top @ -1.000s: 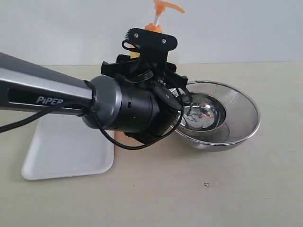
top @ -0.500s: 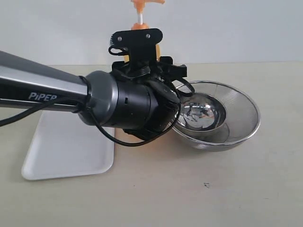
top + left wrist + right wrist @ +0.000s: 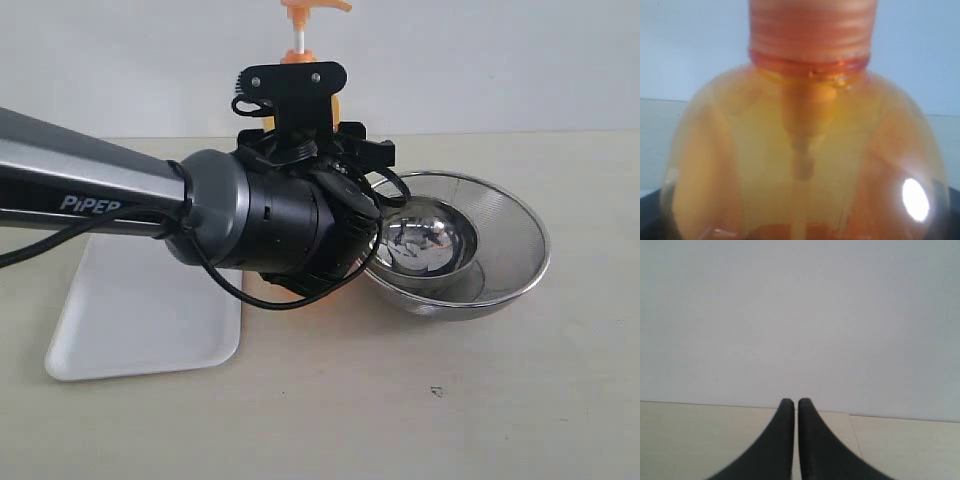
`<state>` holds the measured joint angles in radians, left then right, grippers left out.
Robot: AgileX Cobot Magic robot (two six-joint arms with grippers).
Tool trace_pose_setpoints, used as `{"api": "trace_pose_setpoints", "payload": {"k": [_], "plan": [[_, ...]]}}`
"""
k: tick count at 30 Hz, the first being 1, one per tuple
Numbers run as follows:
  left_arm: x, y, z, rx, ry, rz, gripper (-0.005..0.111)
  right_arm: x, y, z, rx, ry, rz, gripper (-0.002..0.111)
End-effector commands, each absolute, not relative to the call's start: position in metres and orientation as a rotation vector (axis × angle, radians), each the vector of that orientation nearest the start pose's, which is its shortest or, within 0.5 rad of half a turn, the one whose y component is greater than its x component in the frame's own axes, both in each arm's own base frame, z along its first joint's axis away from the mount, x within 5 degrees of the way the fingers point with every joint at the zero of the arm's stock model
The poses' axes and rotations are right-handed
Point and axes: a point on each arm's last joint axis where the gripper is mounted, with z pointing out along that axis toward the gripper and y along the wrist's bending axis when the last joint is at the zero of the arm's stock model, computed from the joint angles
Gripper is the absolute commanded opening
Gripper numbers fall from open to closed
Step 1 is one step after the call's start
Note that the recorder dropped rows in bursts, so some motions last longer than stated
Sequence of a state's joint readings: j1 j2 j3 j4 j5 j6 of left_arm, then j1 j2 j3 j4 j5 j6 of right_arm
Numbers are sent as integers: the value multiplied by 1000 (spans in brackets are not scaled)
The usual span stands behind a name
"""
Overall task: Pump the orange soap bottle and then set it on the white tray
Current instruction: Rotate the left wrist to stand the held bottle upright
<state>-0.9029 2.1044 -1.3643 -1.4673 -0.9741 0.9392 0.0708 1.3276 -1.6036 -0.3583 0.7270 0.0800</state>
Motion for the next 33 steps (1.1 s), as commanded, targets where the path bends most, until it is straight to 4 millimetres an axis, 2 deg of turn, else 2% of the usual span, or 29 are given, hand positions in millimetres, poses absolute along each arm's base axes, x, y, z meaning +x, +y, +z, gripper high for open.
{"api": "trace_pose_setpoints", "payload": {"k": [1, 33], "plan": [[329, -294, 208, -133, 1755, 78, 5, 277, -4, 490, -85, 1892, -319, 0], [331, -297, 211, -62, 1711, 81, 5, 277, -4, 490, -83, 1892, -318, 0]]}}
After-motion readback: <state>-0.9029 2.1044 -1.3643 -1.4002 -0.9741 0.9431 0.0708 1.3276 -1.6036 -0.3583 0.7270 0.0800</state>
